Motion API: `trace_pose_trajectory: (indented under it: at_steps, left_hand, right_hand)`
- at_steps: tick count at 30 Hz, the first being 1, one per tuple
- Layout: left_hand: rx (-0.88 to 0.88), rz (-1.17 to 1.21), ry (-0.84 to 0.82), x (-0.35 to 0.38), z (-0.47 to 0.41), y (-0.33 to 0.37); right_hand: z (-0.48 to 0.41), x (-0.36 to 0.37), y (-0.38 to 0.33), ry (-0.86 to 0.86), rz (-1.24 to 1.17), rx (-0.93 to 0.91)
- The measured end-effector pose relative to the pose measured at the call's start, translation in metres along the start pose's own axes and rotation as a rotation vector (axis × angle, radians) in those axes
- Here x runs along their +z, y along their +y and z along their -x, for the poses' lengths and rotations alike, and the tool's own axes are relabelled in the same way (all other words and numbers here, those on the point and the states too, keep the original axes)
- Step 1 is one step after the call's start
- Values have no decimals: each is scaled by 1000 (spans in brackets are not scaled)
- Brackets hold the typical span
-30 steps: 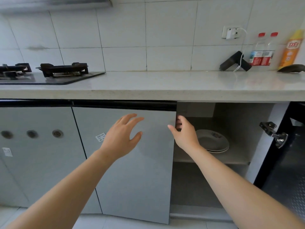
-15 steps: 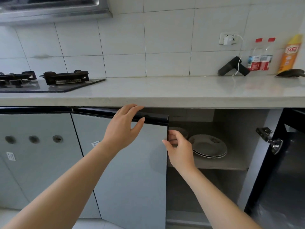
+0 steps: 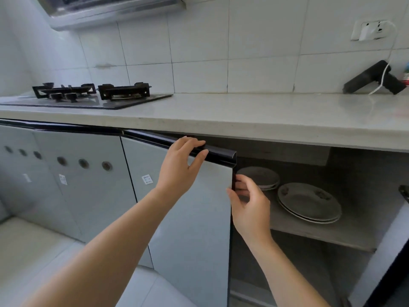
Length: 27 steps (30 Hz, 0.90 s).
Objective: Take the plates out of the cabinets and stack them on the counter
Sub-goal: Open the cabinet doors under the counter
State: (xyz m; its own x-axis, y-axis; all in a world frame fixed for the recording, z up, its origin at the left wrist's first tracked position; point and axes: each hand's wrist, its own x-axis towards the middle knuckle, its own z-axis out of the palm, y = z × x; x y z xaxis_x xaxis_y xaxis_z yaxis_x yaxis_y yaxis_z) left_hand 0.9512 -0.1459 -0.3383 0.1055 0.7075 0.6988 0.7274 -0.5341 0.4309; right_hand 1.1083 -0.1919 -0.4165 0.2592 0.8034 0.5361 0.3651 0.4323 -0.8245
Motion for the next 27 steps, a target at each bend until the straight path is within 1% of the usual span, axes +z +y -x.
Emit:
trace_pose_trajectory:
  at_steps: [5, 9, 16, 20, 27]
  left_hand:
    - [-46, 16, -32, -2, 3, 2]
    - [-58, 44, -19, -8, 10, 2]
    - [-24, 76, -36, -28, 27, -7]
    - [4, 124, -71, -43, 32, -13]
    - [89, 134, -115, -59, 36, -27]
  right_hand:
    - [6, 2, -5, 6, -52, 28]
    - [16, 4, -13, 2, -56, 18]
    - [45, 9, -34, -19, -65, 10]
    - [53, 10, -43, -51, -94, 60]
    - [72, 21, -59, -12, -99, 65]
